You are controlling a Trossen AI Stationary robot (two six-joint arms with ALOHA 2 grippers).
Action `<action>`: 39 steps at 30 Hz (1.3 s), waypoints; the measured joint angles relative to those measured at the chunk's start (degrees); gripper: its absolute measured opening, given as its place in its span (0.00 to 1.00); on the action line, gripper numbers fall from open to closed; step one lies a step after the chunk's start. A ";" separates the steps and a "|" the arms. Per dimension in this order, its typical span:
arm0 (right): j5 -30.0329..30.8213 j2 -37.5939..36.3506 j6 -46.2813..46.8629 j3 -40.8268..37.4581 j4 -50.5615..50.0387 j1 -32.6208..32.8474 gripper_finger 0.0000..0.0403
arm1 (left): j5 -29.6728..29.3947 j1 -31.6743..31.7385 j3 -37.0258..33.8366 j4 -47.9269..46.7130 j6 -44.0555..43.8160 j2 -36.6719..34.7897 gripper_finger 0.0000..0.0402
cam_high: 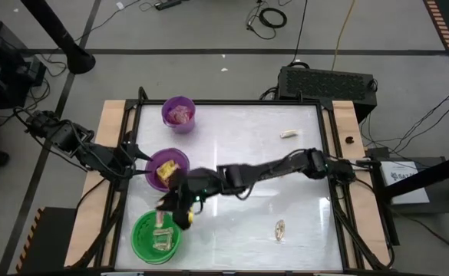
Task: Sort candy by brand, put in halloween buckets
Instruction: Put the white candy into the green bucket
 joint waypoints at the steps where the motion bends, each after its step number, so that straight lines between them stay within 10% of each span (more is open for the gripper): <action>1: 0.18 0.71 -0.75 0.00 3.05 0.64 0.16 | -0.04 0.00 0.00 -0.01 1.16 -0.02 0.46; 28: 10.58 8.73 3.65 -0.03 12.60 5.71 0.38 | 3.37 -0.02 0.00 0.22 7.04 0.70 0.46; 39: 4.49 -3.37 12.25 0.03 -23.13 0.19 0.37 | 3.09 -0.02 0.00 3.32 7.21 1.18 0.46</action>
